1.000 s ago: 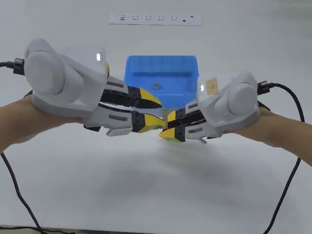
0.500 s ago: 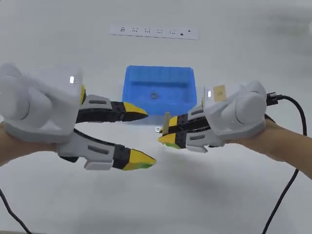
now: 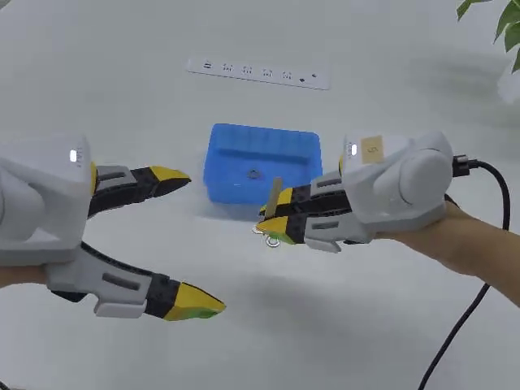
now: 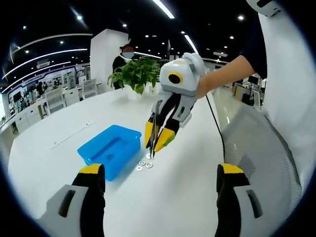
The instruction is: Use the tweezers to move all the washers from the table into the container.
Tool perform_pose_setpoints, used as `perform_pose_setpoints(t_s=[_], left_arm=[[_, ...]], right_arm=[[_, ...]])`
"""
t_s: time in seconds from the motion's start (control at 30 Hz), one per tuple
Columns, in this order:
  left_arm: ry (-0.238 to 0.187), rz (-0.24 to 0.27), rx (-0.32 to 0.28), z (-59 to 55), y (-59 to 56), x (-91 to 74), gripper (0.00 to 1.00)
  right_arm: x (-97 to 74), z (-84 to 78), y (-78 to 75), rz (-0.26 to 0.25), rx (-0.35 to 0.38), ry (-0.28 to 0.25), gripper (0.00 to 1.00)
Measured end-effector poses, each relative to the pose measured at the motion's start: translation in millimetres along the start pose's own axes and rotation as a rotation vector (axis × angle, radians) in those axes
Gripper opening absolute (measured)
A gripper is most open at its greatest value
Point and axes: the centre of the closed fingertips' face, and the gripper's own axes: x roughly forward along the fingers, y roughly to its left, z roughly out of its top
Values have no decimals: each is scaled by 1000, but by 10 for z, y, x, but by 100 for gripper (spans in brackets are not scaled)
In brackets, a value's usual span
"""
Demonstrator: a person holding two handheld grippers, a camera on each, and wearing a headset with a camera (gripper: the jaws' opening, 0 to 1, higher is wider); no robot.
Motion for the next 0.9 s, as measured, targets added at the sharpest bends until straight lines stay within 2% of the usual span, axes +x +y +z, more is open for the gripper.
perform_pose_setpoints(t_s=[0.23, 0.47, 0.63, 0.77, 0.9], left_arm=[[-37, 54, -27, -28, 85, -110, 100], [-82, 97, -52, -25, 169, -175, 100], [-90, 114, -63, -55, 227, -187, 100], [-94, 125, -72, -73, 279, -188, 100], [-90, 134, -76, -97, 323, -187, 100]], right_arm=[[-58, 203, -82, -20, -12, -20, 9], [-135, 361, -256, -60, -21, -33, 9], [-167, 458, -439, -87, -25, -42, 9], [-150, 467, -613, -106, -16, -46, 9], [-91, 397, -770, -123, -12, -32, 9]])
